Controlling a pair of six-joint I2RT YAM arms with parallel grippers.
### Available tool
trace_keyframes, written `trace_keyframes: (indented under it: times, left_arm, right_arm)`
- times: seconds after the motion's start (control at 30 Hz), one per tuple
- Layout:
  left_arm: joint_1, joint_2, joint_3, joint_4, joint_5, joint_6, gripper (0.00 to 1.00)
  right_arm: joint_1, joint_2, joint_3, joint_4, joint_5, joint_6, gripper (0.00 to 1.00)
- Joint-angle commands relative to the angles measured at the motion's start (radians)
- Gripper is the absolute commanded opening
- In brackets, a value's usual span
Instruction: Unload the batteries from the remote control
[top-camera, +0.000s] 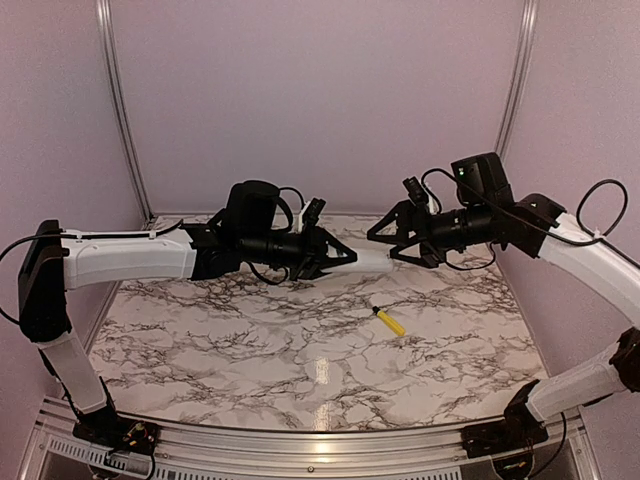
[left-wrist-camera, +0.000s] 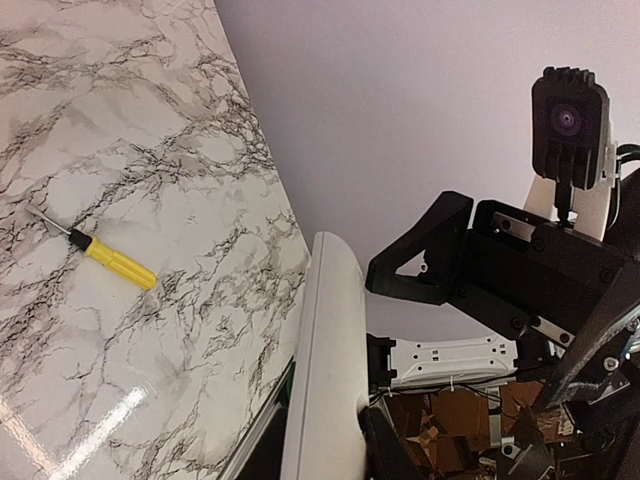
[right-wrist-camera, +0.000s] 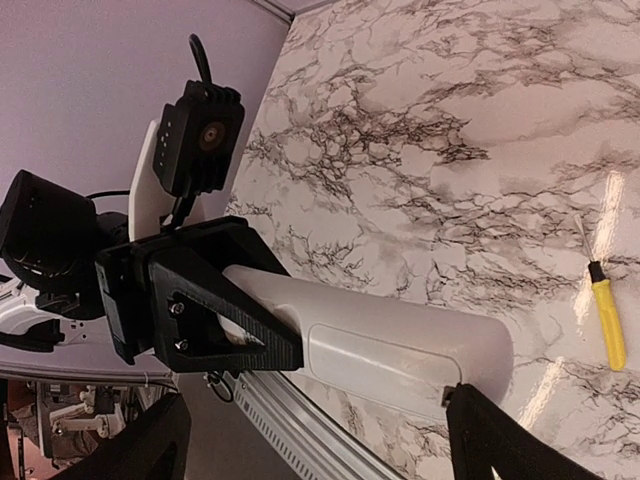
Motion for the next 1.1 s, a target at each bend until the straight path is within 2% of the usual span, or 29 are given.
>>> trace_keyframes:
  times: [0.0,1.07]
  left_arm:
    - [0.003,-0.025,-0.004,0.048,0.018,0.004,0.0]
    - [-0.005,-0.01,-0.004,0.138,0.053,-0.018,0.0]
  right_arm:
    - [0.011,0.014,-0.003,-0.02,0.025,-0.014,0.87]
    - [0.011,0.03,-0.017,-0.026,-0.006,-0.048,0.87]
